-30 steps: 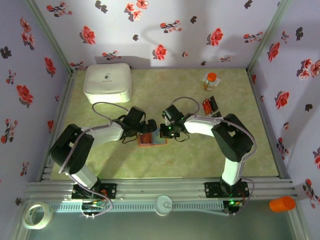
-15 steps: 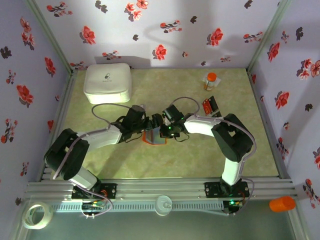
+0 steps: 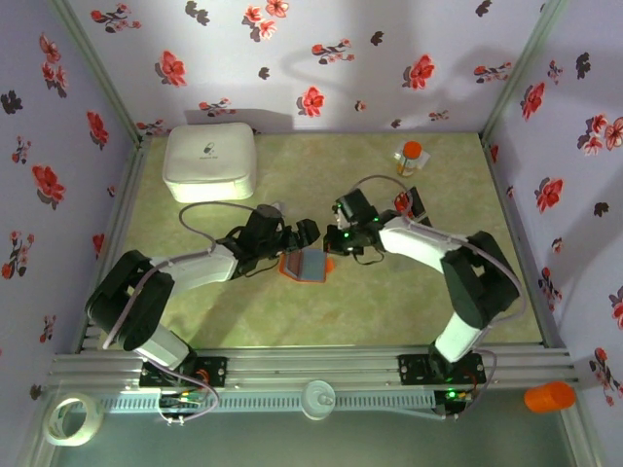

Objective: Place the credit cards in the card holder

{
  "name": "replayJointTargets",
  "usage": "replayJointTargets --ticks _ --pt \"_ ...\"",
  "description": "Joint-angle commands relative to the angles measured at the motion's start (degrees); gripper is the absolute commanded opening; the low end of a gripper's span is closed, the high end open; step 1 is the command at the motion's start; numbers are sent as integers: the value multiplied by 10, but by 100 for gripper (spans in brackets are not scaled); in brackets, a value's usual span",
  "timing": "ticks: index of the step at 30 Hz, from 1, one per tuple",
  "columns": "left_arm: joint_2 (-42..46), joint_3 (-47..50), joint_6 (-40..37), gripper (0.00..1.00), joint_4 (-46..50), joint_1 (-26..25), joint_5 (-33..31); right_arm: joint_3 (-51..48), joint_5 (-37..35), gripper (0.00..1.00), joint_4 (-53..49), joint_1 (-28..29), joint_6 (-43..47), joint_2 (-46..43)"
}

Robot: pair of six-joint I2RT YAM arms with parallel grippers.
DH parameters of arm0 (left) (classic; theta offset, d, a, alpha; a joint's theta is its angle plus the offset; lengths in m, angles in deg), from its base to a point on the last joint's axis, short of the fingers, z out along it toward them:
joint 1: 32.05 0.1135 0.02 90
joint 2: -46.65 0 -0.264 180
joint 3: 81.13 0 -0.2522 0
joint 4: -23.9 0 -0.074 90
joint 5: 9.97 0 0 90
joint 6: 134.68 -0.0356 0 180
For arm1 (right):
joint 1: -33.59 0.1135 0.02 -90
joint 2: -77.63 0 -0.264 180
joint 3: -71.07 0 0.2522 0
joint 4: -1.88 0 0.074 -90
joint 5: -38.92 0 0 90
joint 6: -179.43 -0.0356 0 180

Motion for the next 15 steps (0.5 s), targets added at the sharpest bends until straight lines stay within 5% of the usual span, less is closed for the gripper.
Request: replayJointTargets --ticks 1,7,15 --pt "-4 -4 6 100 -10 -9 9 -35 -2 5 -32 -14 13 -14" --pt "-9 -9 8 100 -8 -13 9 -74 19 36 3 -9 1 -9" --pt "-12 -15 7 100 -5 -17 7 -69 21 38 23 12 -8 17"
